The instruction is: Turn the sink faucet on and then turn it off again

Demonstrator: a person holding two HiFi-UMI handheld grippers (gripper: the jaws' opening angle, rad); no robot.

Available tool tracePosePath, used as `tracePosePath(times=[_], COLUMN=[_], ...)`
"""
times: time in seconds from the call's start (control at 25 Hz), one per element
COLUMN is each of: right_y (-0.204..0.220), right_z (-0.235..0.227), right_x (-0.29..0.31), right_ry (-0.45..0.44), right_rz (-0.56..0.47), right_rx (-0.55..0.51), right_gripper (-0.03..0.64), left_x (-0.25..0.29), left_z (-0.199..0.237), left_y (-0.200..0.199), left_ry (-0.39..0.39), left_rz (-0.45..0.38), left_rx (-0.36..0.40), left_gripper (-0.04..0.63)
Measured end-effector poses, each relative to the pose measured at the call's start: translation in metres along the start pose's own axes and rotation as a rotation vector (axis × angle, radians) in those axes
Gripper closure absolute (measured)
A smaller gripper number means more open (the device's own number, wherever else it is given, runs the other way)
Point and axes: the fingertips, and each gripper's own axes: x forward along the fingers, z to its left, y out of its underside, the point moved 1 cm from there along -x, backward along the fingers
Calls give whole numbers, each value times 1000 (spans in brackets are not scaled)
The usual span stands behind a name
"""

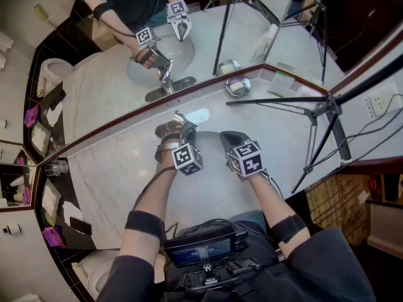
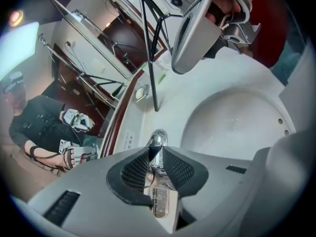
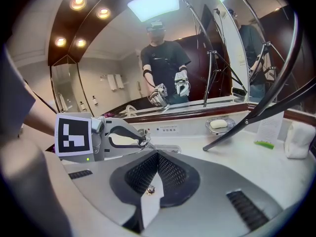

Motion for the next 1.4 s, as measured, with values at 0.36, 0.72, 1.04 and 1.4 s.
tracePosePath(times=[0.36, 0.72, 1.04, 1.4], right_y=[4, -3, -10, -17], right_z=[-2, 1, 13, 38], right_x=[0, -2, -4, -9], right_ry=[-1, -10, -33, -115], right_rz=[4, -8, -22, -48], right_rx=[4, -20, -56, -133], right_gripper=[597, 595, 595, 594], left_x=[0, -32, -90, -153], left_z=[0, 8, 20, 14], left_y=[-1, -4, 4, 31], left_ry=[7, 4, -51, -137], left_rz=[-8, -55, -135, -248], left_rx=[0, -81, -355, -833], left_gripper=[523, 553, 592, 593])
